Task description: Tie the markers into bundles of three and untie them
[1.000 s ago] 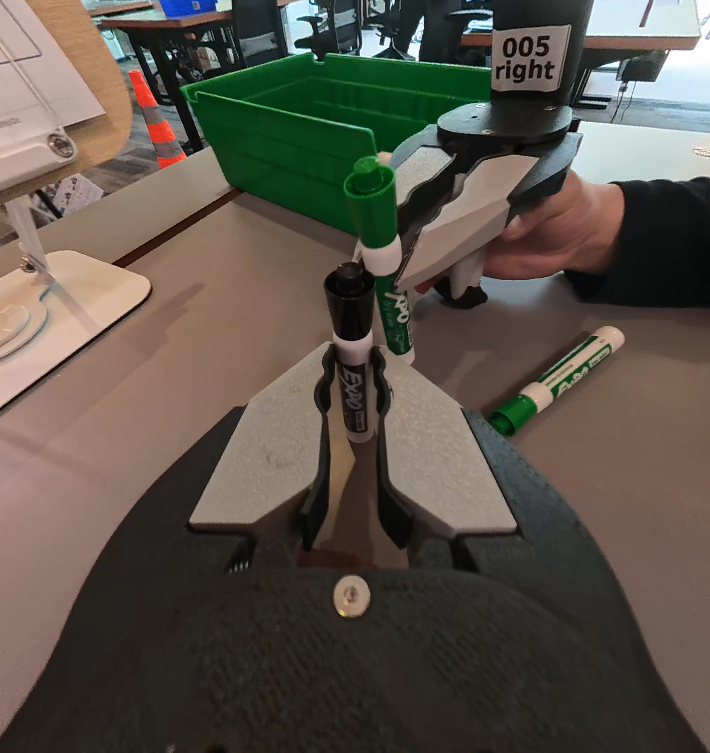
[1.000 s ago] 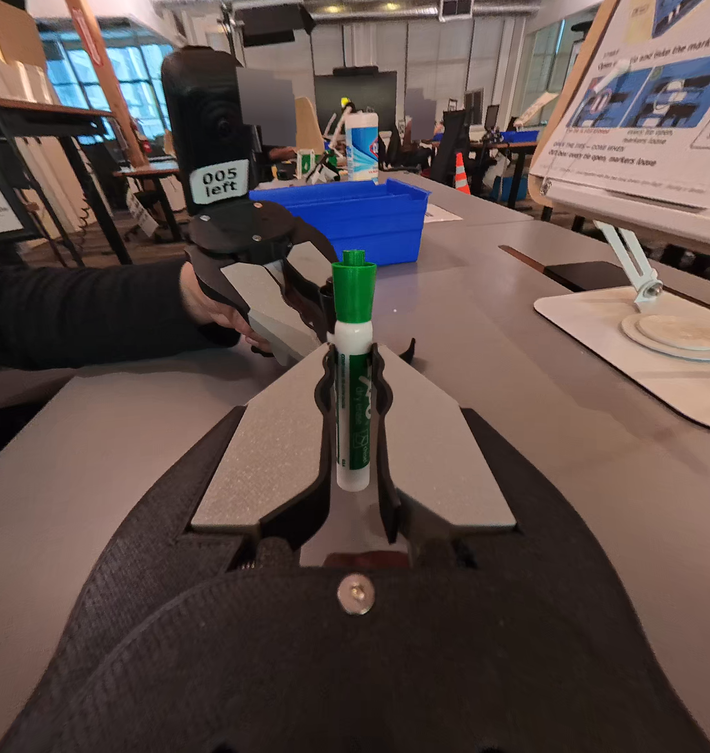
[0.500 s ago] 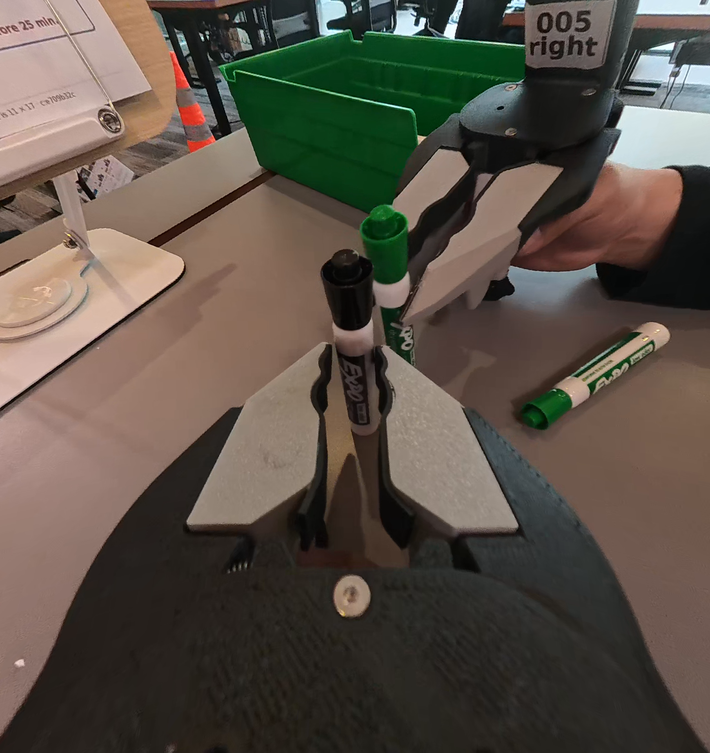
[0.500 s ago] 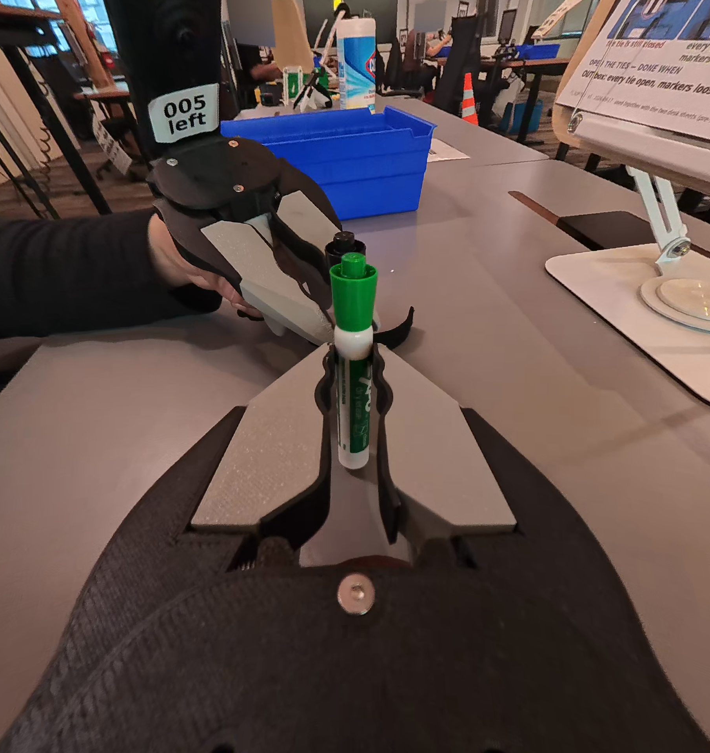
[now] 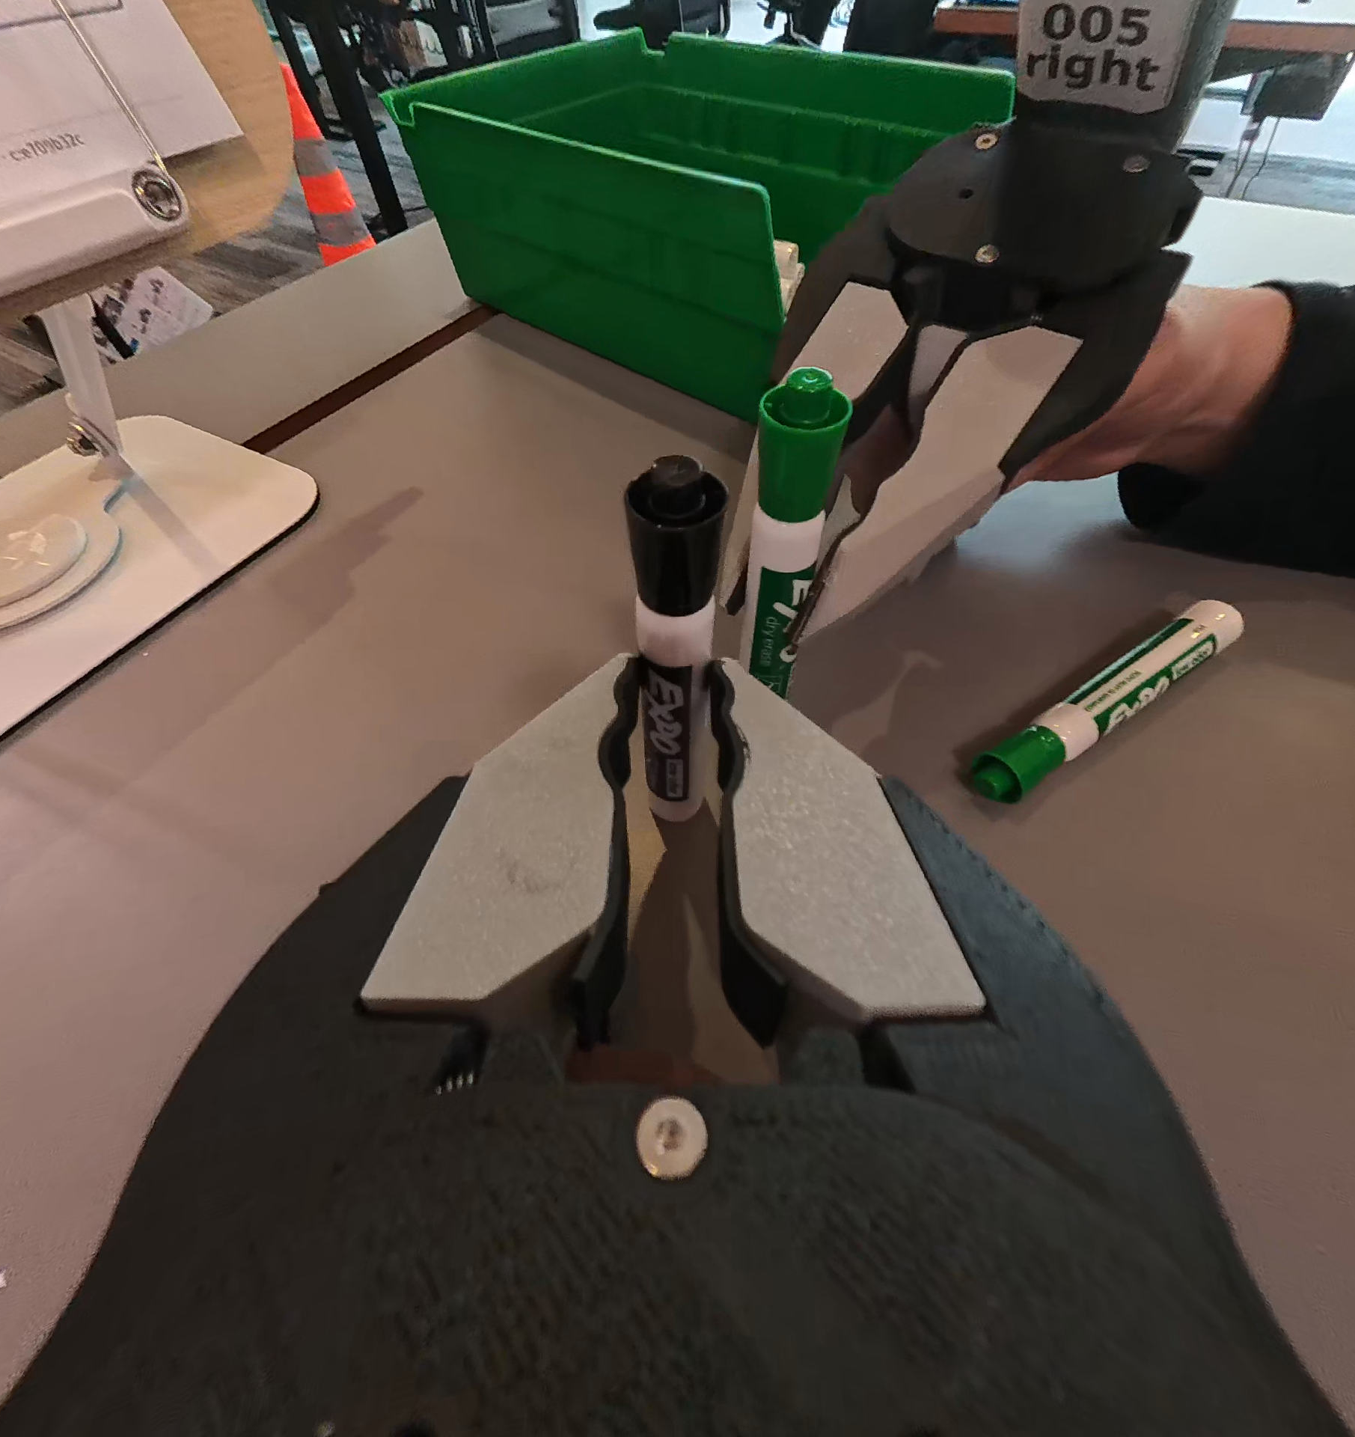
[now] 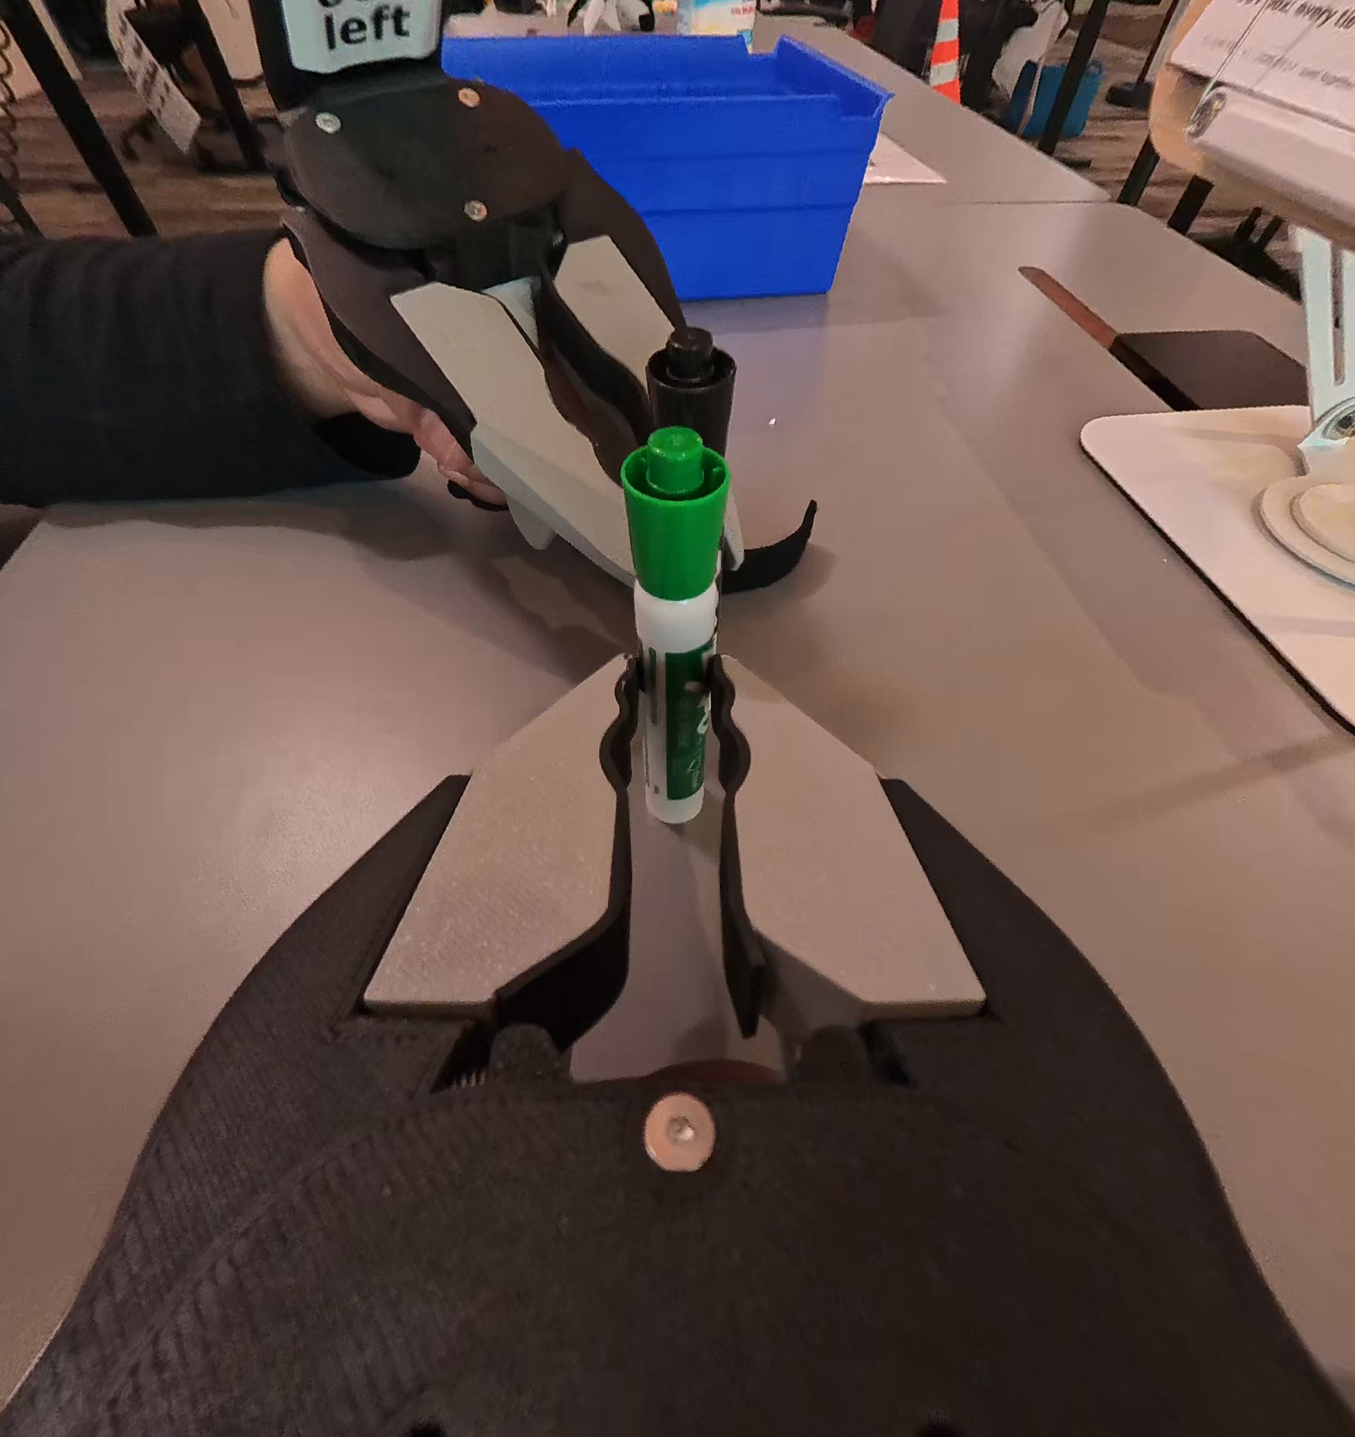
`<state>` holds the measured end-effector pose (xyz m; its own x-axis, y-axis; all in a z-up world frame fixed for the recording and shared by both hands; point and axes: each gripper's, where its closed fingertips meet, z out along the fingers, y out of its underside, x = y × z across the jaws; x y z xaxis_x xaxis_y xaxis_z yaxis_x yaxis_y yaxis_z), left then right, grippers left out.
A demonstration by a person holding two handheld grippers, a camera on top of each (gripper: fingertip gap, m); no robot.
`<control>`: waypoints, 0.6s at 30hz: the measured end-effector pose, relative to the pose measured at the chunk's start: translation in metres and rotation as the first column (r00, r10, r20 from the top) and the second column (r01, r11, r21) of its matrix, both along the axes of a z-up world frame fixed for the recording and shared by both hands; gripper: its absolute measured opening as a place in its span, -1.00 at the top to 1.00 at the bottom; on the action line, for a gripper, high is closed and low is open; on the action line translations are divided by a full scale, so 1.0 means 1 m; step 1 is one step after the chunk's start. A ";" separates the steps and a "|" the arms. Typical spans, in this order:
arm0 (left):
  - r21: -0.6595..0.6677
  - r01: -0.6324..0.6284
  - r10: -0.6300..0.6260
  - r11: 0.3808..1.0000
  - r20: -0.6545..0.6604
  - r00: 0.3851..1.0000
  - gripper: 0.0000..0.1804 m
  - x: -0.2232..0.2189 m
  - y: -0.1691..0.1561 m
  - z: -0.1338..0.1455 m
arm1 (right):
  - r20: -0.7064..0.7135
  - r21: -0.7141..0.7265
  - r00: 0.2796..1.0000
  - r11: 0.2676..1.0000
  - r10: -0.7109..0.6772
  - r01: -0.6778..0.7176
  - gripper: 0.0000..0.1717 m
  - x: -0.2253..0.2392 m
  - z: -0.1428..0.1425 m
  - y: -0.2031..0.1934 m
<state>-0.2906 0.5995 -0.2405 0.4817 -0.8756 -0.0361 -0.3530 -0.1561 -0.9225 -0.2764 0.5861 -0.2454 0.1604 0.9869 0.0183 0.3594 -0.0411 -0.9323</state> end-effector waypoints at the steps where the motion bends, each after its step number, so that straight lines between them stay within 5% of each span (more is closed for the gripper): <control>1: -0.012 0.006 -0.006 1.000 -0.007 1.000 0.83 0.000 -0.001 -0.003 | 0.021 -0.001 1.000 1.000 0.001 -0.001 0.83 0.000 -0.003 0.000; 7: -0.062 0.019 -0.025 0.998 -0.099 0.995 0.73 0.002 -0.002 -0.026 | 0.101 0.018 0.995 1.000 -0.009 0.007 0.83 -0.001 -0.015 0.000; 18: -0.085 0.031 -0.038 0.996 -0.091 0.995 0.82 0.010 -0.008 -0.026 | 0.109 0.019 0.994 1.000 -0.012 0.010 0.83 0.001 -0.016 0.001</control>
<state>-0.2807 0.5912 -0.2667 0.4491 -0.8935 -0.0055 -0.4429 -0.2173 -0.8698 -0.2757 0.5868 -0.2614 0.1675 0.9844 0.0538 0.4583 -0.0294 -0.8883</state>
